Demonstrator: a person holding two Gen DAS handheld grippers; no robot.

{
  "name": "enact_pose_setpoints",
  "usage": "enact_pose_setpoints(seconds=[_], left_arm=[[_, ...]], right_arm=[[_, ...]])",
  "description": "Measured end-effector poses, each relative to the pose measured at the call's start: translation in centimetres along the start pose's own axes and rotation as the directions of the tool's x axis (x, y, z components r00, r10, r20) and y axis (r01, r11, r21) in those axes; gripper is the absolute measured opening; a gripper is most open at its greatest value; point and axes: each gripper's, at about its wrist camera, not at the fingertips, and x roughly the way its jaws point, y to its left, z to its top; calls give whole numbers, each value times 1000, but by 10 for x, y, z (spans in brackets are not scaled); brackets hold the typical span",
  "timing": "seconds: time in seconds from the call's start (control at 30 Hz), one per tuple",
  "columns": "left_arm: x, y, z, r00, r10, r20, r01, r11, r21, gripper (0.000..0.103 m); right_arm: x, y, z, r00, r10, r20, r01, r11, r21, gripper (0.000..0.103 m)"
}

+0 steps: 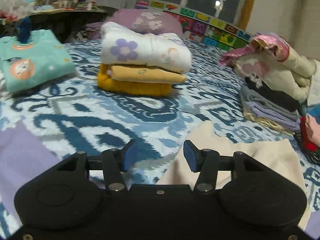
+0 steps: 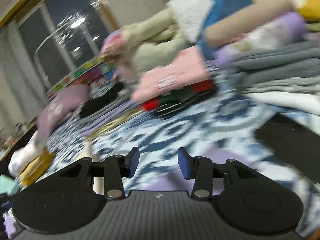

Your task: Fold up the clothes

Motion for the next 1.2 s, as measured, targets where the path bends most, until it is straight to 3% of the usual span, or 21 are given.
enact_pose_setpoints(seconds=[0.2,0.37,0.7,0.83,0.97,1.13,1.2], left_arm=[[24,-4,14,994,-95,-56,97,995,24,51],[57,-15,23,981,-144,-126,153,986,64,51],[102,-34,46,961,-184,-205,214,967,135,45],[116,-35,48,949,-193,-250,235,961,148,44],[125,-31,47,930,-232,-286,275,954,118,36],[131,-30,42,918,-247,-311,290,952,100,28],[131,-29,41,915,-261,-308,299,950,84,22]], right_arm=[[56,59,7,989,127,-82,-133,988,-81,44],[105,99,17,973,186,-140,-204,971,-126,46],[186,122,33,927,221,-303,-269,954,-129,51],[202,128,35,899,246,-364,-310,942,-130,55],[213,130,33,886,241,-396,-319,936,-146,55],[226,126,31,863,266,-429,-339,935,-101,45],[229,123,29,854,285,-436,-352,933,-78,25]])
